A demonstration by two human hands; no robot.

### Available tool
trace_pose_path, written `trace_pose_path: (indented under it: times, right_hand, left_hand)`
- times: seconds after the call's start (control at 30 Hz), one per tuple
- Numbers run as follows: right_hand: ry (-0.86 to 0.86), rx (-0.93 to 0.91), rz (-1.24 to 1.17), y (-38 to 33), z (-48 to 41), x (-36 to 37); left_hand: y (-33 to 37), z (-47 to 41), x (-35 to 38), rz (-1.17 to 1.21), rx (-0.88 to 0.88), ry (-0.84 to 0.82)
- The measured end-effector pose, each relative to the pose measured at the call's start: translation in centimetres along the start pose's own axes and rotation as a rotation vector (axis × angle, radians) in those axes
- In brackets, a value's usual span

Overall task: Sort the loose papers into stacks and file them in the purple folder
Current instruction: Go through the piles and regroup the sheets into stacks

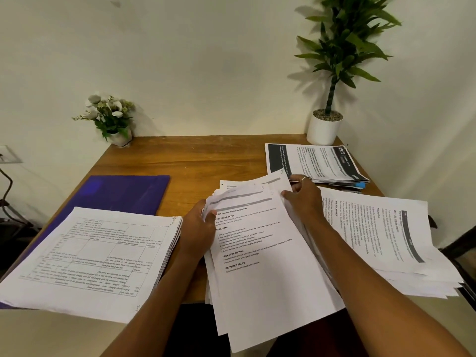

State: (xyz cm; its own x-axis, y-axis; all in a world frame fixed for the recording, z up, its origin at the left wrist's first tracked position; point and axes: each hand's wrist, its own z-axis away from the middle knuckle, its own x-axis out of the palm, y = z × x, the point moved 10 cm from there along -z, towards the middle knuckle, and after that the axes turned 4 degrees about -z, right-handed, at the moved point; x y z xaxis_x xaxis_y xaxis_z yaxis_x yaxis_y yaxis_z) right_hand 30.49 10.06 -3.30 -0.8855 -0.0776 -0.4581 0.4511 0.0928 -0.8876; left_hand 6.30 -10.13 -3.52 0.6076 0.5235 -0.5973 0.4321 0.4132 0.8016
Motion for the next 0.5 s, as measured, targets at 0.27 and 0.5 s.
trace_pose_path:
  times: [0.27,0.5]
  right_hand:
    - [-0.21,0.056,0.107,0.4,0.5,1.3]
    - [0.128,-0.053,-0.011,-2.4,0.1,-3.5]
  left_hand:
    - [0.3,0.2,-0.2,0.013,0.02,0.008]
    - [0.3,0.3,-0.2,0.001,0.01,0.004]
